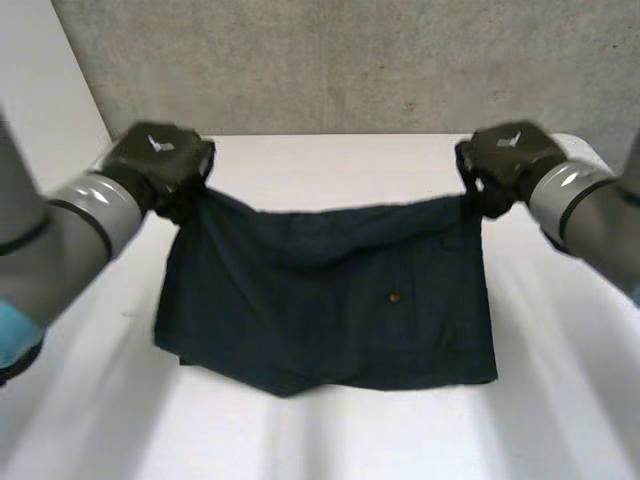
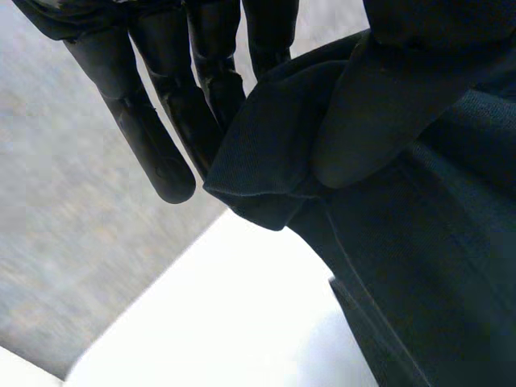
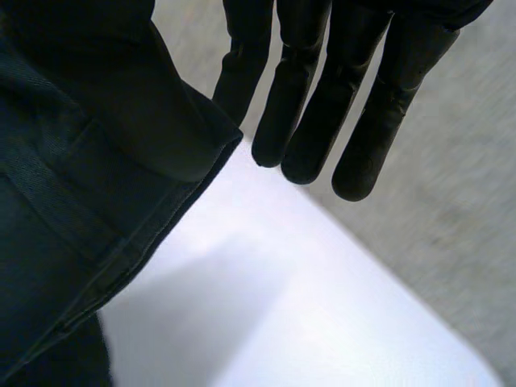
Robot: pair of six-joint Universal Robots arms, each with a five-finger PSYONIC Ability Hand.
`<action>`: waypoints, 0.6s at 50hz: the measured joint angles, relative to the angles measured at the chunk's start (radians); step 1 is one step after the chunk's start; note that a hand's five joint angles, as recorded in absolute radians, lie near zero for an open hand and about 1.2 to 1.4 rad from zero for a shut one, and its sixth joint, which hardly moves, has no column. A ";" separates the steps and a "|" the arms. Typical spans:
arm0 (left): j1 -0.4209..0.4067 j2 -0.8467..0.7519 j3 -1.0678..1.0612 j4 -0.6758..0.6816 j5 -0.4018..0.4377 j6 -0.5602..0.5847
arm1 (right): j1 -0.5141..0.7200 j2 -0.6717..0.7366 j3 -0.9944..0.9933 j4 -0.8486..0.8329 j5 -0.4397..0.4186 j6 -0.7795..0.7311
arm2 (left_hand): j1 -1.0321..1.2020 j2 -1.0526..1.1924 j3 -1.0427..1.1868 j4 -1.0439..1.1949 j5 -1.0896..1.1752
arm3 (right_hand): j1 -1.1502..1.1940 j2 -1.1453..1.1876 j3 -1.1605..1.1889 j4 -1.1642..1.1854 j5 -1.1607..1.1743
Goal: Fold the shorts.
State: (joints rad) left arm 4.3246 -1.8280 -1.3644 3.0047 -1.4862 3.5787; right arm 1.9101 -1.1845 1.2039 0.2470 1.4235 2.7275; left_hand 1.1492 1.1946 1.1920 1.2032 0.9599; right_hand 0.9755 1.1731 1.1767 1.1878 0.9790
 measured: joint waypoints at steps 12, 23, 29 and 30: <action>-0.052 -0.238 0.149 0.038 -0.100 0.071 | 0.000 0.165 -0.067 0.045 0.006 0.074 | 0.000 0.000 0.000 0.000 0.000 | -0.354 -0.461 -0.449 -0.458 -0.410; -0.101 -0.130 0.020 0.045 -0.128 0.071 | -0.014 0.078 -0.070 0.188 -0.083 0.326 | 0.000 0.000 0.000 0.000 0.000 | -0.664 -0.808 -0.835 -0.847 -0.807; -0.121 -0.046 -0.047 0.046 -0.128 0.068 | -0.010 0.062 -0.070 0.201 -0.121 0.352 | 0.000 0.000 0.000 0.000 0.000 | -0.726 -0.892 -0.917 -0.906 -0.878; -0.124 -0.038 -0.053 0.046 -0.128 0.068 | -0.009 0.063 -0.071 0.200 -0.123 0.352 | 0.000 0.000 0.000 0.000 0.000 | -0.726 -0.898 -0.922 -0.909 -0.881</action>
State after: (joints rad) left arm 4.2003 -1.8661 -1.4170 3.0511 -1.6141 3.6469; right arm 1.9009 -1.1214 1.1327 0.4473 1.3002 3.0790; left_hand 1.1492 1.1946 1.1921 1.2032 0.9599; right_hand 0.2498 0.2752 0.2543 0.2785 0.0984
